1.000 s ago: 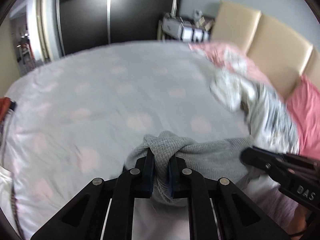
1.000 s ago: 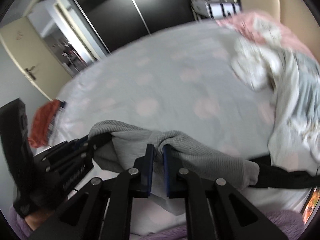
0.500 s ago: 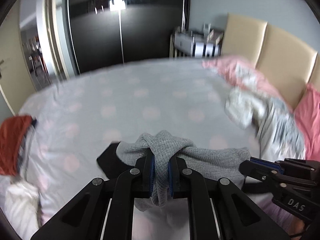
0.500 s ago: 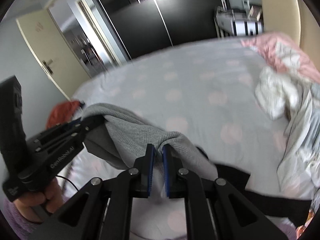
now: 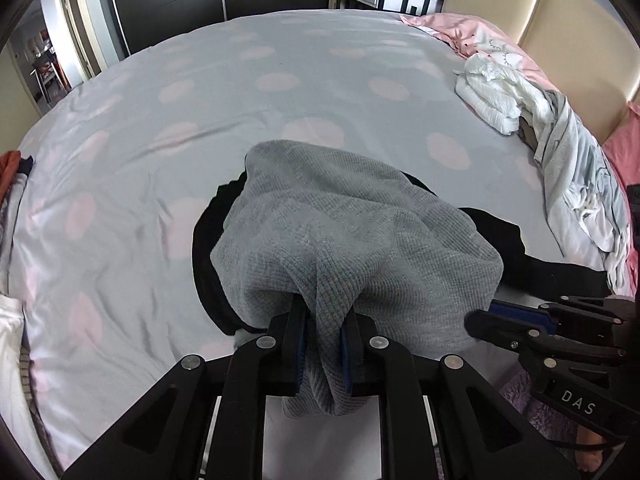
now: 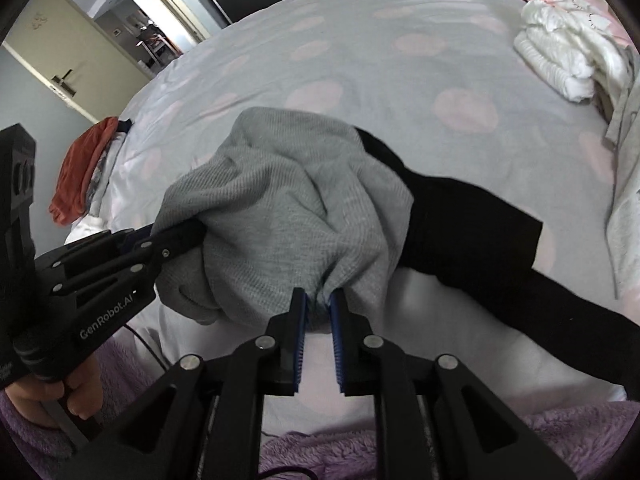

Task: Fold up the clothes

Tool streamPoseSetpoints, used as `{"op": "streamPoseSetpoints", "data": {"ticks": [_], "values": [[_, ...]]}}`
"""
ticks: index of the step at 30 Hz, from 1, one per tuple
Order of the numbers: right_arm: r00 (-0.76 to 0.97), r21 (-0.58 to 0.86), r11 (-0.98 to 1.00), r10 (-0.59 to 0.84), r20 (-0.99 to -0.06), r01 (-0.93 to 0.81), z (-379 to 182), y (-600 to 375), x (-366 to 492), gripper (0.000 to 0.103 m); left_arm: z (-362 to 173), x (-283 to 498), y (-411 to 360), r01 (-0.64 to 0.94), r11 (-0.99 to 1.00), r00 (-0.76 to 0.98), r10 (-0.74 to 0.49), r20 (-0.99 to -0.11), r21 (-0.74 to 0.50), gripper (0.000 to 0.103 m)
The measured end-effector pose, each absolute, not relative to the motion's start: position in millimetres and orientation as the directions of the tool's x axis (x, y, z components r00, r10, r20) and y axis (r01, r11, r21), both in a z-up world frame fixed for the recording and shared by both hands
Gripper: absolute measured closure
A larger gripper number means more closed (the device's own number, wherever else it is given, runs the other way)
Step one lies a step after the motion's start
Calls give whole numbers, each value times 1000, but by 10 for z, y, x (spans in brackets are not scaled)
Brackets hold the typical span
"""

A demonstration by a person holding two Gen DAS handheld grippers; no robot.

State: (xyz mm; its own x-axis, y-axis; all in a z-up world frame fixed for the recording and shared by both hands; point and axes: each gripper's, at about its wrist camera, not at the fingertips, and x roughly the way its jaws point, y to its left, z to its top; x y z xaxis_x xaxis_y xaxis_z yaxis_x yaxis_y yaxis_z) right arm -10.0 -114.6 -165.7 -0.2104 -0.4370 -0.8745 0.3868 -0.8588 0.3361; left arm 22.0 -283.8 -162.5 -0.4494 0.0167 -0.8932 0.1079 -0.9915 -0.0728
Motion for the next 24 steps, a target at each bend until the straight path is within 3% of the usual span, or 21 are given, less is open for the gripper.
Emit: {"op": "streamPoseSetpoints", "data": {"ticks": [1, 3, 6, 14, 16, 18, 24], "values": [[-219, 335, -862, -436, -873, 379, -1645, -1106, -105, 85, -1609, 243, -2851, 117, -990, -457, 15, -889, -77, 84], [-237, 334, -869, -434, -869, 364, -1622, -1027, -116, 82, -1554, 283, -2906, 145, -986, -481, 5, -877, -85, 70], [-264, 333, -879, -429, -864, 340, -1588, -908, -131, 80, -1440, 341, -3005, 187, -975, -532, 5, -847, -123, 62], [-318, 309, -915, -383, -867, 261, -1577, -615, -208, 74, -1209, 500, -3097, 209, -958, -644, 16, -765, -196, 60], [-306, 313, -916, -382, -872, 252, -1620, -566, -239, 74, -1176, 522, -3108, 210, -957, -658, 14, -753, -202, 58], [-294, 323, -913, -389, -873, 251, -1653, -555, -256, 74, -1154, 538, -3124, 214, -955, -668, 12, -744, -207, 47], [-281, 347, -903, -412, -867, 252, -1747, -569, -282, 71, -1183, 543, -3060, 170, -960, -657, 59, -751, -224, 46]]}}
